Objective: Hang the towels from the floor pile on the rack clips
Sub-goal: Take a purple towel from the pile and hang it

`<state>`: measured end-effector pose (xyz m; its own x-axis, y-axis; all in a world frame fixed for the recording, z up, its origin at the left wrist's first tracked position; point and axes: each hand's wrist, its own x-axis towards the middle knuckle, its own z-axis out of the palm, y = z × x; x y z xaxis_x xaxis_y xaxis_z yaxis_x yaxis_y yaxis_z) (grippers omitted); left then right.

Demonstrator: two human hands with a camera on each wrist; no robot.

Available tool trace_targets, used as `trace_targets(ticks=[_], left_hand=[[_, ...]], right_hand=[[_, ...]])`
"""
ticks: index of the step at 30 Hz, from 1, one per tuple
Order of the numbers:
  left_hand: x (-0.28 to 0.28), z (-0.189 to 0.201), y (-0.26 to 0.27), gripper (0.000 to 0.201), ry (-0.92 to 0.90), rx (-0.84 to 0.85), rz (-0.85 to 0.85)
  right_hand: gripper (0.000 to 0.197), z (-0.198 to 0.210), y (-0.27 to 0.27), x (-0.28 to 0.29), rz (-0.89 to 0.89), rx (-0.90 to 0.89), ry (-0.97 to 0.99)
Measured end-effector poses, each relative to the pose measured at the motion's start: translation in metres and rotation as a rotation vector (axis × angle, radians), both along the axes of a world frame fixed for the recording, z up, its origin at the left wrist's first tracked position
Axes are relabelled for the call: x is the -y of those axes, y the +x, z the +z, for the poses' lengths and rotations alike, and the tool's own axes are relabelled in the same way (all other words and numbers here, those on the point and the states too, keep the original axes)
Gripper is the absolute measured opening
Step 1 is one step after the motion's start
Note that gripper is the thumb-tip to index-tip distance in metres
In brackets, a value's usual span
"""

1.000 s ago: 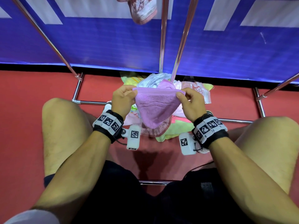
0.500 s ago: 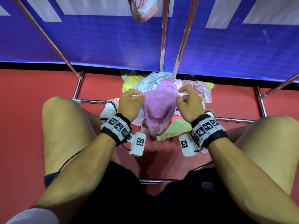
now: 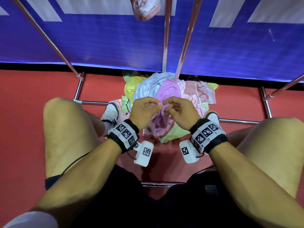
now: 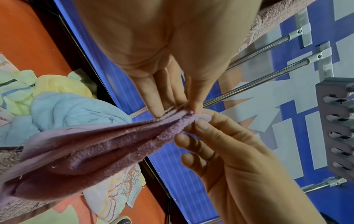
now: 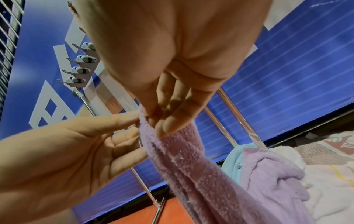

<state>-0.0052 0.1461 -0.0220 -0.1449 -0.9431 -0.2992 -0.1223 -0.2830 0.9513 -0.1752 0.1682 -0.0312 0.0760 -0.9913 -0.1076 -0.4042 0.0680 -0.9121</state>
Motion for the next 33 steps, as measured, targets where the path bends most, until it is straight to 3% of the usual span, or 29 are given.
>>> trace_targets(ticks=[6, 11, 15, 21, 33], left_hand=[[-0.0013, 0.0012, 0.0001, 0.017, 0.048, -0.038, -0.057], [-0.0011, -0.0005, 0.0005, 0.016, 0.041, -0.022, -0.063], [0.0005, -0.0008, 0.0007, 0.015, 0.023, -0.029, -0.005], [-0.0031, -0.0043, -0.0007, 0.017, -0.001, -0.001, -0.031], [-0.0045, -0.0064, -0.0009, 0.022, -0.039, 0.086, -0.096]], right_hand=[[0.011, -0.0030, -0.0048, 0.0017, -0.008, -0.168, -0.193], [0.004, -0.0033, -0.0064, 0.0030, -0.038, -0.188, -0.253], [0.008, 0.0002, -0.0052, 0.0029, 0.041, -0.226, -0.286], [0.009, -0.0012, -0.0037, 0.0002, 0.092, -0.282, -0.259], [0.013, -0.0079, -0.0044, 0.0008, -0.063, -0.165, -0.095]])
